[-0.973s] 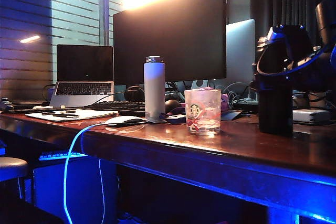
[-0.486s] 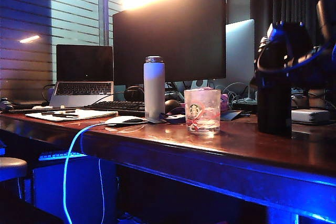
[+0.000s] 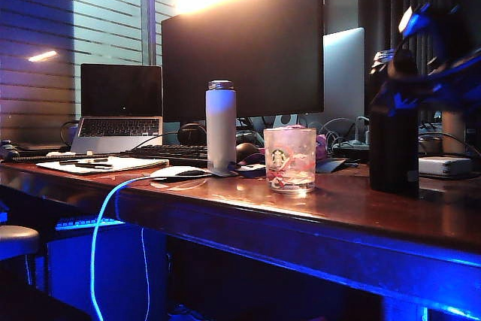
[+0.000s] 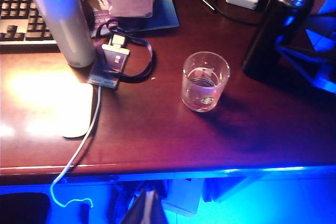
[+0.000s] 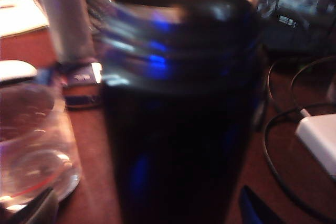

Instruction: Pick up the black thermos, pour a little water from inside into the glass cup, then place the black thermos back on the table.

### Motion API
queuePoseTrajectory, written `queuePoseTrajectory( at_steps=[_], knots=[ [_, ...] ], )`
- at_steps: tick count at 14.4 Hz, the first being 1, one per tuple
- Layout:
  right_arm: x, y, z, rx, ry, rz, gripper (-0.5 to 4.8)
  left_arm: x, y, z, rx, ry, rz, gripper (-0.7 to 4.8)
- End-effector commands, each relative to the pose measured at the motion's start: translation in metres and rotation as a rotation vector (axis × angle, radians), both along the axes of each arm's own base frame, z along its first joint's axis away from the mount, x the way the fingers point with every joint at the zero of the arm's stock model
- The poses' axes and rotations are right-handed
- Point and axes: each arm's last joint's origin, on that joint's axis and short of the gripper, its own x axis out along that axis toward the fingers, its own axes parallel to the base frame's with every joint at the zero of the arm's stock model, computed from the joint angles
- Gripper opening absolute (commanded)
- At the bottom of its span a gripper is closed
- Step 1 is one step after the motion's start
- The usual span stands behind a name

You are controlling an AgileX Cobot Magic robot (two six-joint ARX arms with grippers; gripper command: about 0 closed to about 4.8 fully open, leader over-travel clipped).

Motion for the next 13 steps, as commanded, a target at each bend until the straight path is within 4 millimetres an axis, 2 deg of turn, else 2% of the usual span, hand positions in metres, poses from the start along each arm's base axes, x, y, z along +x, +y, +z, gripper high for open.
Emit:
queuePoseTrajectory(
  at_steps=[1,2,3,4,6,9,13],
  knots=[
    [-0.031,-0.003,0.018,0.009,-0.092,-0.003,4.74,0.000,0.000,0.003,-0.008,-0.016,-0.004,-0.02],
    [-0.044,-0.005,0.025,0.009,-0.105,-0.003,3.02,0.000,0.000,0.002,-0.008,-0.015,-0.003,-0.02],
    [-0.057,-0.006,0.032,0.002,-0.108,-0.006,0.75,0.000,0.000,0.002,-0.008,-0.015,-0.004,-0.02],
    [-0.068,-0.007,0.038,-0.002,-0.109,-0.005,-0.04,-0.001,0.000,0.003,-0.008,-0.016,-0.004,-0.02],
    [-0.093,-0.010,0.044,-0.014,-0.090,-0.005,-0.05,0.000,0.000,0.002,-0.008,-0.015,-0.003,-0.02],
    [-0.130,-0.015,0.038,-0.056,-0.055,-0.060,-0.05,0.000,0.000,0.002,-0.008,-0.015,-0.004,-0.02],
    [-0.163,-0.023,0.005,-0.088,0.031,-0.202,-0.05,0.000,0.000,0.002,-0.008,-0.015,-0.003,-0.02]
  ],
)
